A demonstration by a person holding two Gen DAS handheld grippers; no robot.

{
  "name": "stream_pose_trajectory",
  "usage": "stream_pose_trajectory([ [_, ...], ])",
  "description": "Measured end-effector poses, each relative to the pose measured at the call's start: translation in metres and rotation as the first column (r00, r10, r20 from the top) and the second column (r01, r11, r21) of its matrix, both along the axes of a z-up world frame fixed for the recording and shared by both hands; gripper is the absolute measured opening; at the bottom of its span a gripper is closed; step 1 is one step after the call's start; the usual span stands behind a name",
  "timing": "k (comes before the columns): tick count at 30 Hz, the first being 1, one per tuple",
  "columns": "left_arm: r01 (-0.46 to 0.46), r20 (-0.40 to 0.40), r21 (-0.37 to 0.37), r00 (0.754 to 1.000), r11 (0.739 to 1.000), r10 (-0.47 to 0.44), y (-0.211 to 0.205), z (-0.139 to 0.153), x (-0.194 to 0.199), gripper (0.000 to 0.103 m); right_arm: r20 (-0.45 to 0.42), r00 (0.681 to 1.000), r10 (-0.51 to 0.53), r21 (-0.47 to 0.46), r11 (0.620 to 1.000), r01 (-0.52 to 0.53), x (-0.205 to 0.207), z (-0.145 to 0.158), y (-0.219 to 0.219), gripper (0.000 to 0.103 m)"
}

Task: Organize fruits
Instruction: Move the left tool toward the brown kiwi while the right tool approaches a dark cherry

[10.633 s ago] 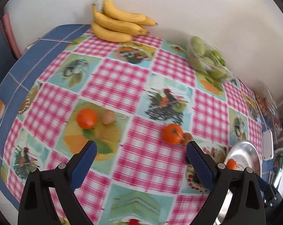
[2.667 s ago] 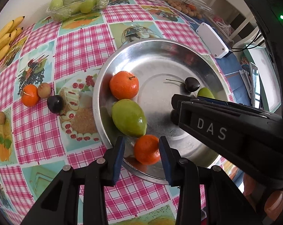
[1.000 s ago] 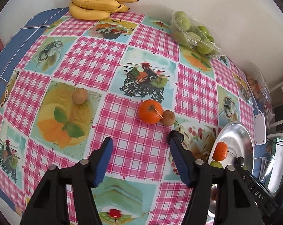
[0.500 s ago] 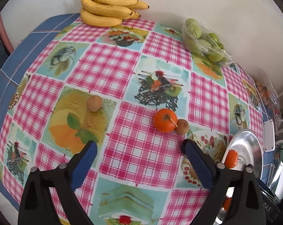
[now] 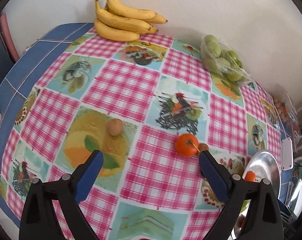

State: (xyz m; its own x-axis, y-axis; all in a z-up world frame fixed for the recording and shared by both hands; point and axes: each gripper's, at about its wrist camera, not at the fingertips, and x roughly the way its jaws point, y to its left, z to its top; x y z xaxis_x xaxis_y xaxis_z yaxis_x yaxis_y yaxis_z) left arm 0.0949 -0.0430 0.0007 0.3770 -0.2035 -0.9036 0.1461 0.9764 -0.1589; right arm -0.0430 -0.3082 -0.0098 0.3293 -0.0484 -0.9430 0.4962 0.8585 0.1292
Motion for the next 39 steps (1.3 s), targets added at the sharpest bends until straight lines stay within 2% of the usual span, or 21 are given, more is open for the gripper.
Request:
stream_pose_trajectory([
  [4, -0.041, 0.002, -0.014, 0.999, 0.999, 0.041, 0.016, 0.0, 0.007, 0.096, 0.014, 1.0, 0.028, -0.002, 1.0, -0.028, 0.006, 0.001, 0.011, 0.103],
  [10, -0.096, 0.045, 0.027, 0.994, 0.995, 0.095, 0.038, 0.001, 0.019, 0.097, 0.042, 0.996, 0.079, 0.003, 0.997, -0.079, 0.016, 0.006, 0.032, 0.103],
  [13, -0.119, 0.032, 0.013, 0.992, 0.993, 0.118, 0.049, -0.002, 0.025, 0.097, 0.041, 0.993, 0.114, -0.006, 0.993, -0.114, 0.023, 0.006, 0.046, 0.103],
  [17, -0.165, -0.001, -0.049, 0.986, 0.985, 0.166, 0.067, -0.004, 0.031, 0.097, 0.047, 0.985, 0.165, -0.004, 0.986, -0.165, 0.031, 0.005, 0.061, 0.103],
  [23, -0.21, -0.019, -0.051, 0.978, 0.976, 0.209, 0.083, -0.006, 0.037, 0.097, 0.067, 0.974, 0.218, 0.008, 0.976, -0.219, 0.043, 0.006, 0.079, 0.103],
  [27, -0.187, -0.005, -0.066, 0.982, 0.98, 0.187, 0.084, -0.004, 0.039, 0.097, 0.104, 0.967, 0.232, 0.022, 0.972, -0.236, 0.054, 0.009, 0.085, 0.103],
  [30, -0.153, 0.009, -0.04, 0.988, 0.987, 0.154, 0.079, -0.004, 0.042, 0.097, 0.125, 0.962, 0.241, 0.024, 0.969, -0.246, 0.064, 0.011, 0.09, 0.103],
  [39, -0.072, -0.018, -0.03, 0.997, 0.997, 0.071, 0.062, -0.015, 0.051, 0.096, 0.113, 0.961, 0.254, 0.017, 0.966, -0.257, 0.087, 0.0, 0.097, 0.103],
])
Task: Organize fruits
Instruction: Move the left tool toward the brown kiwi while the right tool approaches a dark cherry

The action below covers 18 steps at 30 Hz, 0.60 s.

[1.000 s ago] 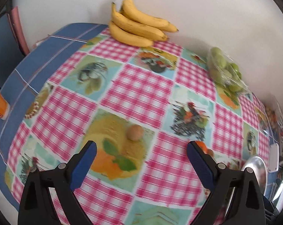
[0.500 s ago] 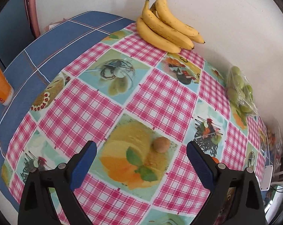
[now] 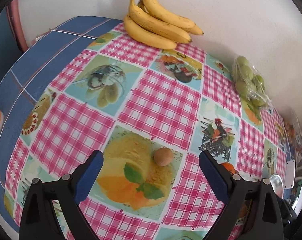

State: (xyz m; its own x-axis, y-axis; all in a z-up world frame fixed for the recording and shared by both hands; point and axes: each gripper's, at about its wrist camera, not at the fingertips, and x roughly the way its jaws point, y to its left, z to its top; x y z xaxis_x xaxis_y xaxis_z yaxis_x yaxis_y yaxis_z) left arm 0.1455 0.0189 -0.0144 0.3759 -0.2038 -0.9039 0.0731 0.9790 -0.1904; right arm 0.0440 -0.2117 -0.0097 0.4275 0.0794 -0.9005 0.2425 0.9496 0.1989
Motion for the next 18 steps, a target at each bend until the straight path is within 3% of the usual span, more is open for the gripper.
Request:
stream_pose_trajectory([
  [6, 0.012, -0.019, 0.016, 1.0, 1.0, -0.011, -0.006, -0.008, 0.002, 0.096, -0.025, 1.0, 0.015, -0.012, 1.0, -0.015, 0.007, -0.011, 0.003, 0.102],
  [12, 0.03, -0.039, 0.009, 0.999, 0.999, -0.03, -0.01, -0.016, 0.004, 0.096, -0.067, 0.997, 0.035, -0.04, 0.998, -0.038, 0.008, -0.024, 0.01, 0.091],
  [16, 0.065, -0.049, 0.023, 0.997, 0.998, -0.063, -0.017, -0.022, 0.004, 0.086, -0.087, 0.995, 0.047, -0.056, 0.997, -0.052, 0.007, -0.031, 0.014, 0.086],
  [18, 0.074, -0.054, 0.026, 0.996, 0.997, -0.072, -0.019, -0.025, 0.004, 0.086, -0.097, 0.994, 0.048, -0.056, 0.997, -0.054, 0.007, -0.035, 0.014, 0.084],
])
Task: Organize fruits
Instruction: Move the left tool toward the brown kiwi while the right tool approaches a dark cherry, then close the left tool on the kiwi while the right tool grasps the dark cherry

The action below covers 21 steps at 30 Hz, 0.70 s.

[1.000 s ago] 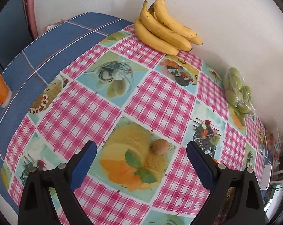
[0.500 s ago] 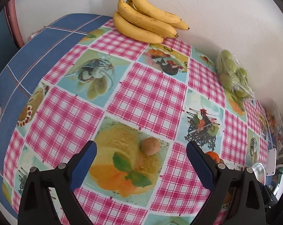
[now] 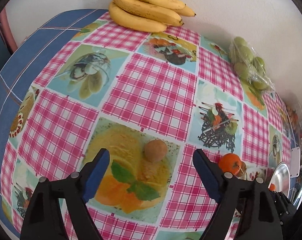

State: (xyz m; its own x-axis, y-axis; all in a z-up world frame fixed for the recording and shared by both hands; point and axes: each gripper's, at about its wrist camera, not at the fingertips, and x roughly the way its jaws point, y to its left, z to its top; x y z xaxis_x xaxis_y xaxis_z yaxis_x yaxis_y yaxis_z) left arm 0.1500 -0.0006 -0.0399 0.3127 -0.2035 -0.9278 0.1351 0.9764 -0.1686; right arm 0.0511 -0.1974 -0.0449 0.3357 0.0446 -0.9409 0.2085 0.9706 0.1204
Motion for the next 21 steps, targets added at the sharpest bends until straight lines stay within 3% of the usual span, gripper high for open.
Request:
stream_pose_trajectory([
  [5, 0.0, -0.008, -0.002, 1.0, 1.0, 0.0, -0.0012, -0.0052, 0.003, 0.078, 0.001, 1.0, 0.009, 0.013, 1.0, -0.009, -0.0005, -0.0044, 0.0018, 0.079],
  [7, 0.006, -0.007, -0.01, 1.0, 1.0, -0.006, -0.0018, -0.0055, 0.0029, 0.076, 0.0, 1.0, 0.005, 0.014, 1.0, -0.005, -0.0004, -0.0043, 0.0021, 0.073],
  [10, 0.018, -0.007, -0.009, 1.0, 1.0, -0.019, -0.0049, -0.0061, 0.0028, 0.064, -0.004, 1.0, -0.001, 0.006, 1.0, 0.001, 0.0, -0.0044, 0.0016, 0.059],
  [14, 0.031, -0.021, -0.003, 0.999, 1.0, -0.031, -0.0072, -0.009, 0.002, 0.051, -0.007, 1.0, -0.022, 0.009, 1.0, 0.022, -0.0019, -0.0032, -0.0025, 0.047],
  [16, 0.024, -0.025, -0.007, 0.999, 1.0, -0.025, -0.0058, -0.01, 0.0026, 0.05, -0.004, 1.0, -0.027, 0.012, 1.0, 0.027, -0.0035, -0.0015, -0.0046, 0.037],
  [21, 0.04, -0.032, -0.004, 0.999, 0.999, -0.04, -0.0076, -0.0115, 0.0017, 0.031, 0.006, 1.0, -0.024, 0.015, 1.0, 0.024, -0.0051, 0.0029, -0.0039, 0.029],
])
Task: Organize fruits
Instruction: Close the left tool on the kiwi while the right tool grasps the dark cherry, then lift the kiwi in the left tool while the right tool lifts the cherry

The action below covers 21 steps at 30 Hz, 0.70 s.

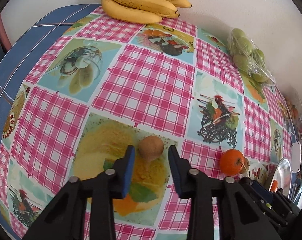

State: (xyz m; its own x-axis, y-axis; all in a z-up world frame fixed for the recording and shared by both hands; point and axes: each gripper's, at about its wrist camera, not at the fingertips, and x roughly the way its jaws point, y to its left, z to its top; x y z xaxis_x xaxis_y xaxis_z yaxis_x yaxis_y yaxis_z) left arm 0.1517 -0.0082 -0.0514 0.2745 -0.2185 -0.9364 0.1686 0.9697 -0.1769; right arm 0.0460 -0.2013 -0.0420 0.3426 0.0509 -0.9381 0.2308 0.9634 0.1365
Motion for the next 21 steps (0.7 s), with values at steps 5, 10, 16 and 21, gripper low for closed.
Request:
stream_pose_trajectory([
  [5, 0.011, 0.003, 0.0, 1.0, 1.0, -0.011, -0.003, 0.0, -0.002, 0.026, 0.007, 1.0, 0.001, -0.003, 1.0, -0.001, -0.001, 0.004, 0.002, 0.028],
  [10, 0.021, 0.011, -0.009, 1.0, 1.0, -0.02, -0.003, 0.006, -0.003, 0.026, 0.025, 1.0, -0.009, 0.0, 1.0, 0.009, -0.002, 0.011, 0.0, 0.022],
  [16, 0.035, 0.031, -0.01, 0.999, 0.999, -0.035, -0.005, 0.015, -0.006, 0.026, 0.04, 0.999, 0.0, 0.003, 1.0, -0.001, -0.003, 0.019, 0.001, 0.019],
  [21, 0.044, 0.046, -0.017, 0.998, 0.999, -0.043, -0.006, 0.024, -0.011, 0.026, 0.053, 0.999, -0.008, 0.007, 1.0, 0.007, -0.005, 0.025, -0.001, 0.019],
])
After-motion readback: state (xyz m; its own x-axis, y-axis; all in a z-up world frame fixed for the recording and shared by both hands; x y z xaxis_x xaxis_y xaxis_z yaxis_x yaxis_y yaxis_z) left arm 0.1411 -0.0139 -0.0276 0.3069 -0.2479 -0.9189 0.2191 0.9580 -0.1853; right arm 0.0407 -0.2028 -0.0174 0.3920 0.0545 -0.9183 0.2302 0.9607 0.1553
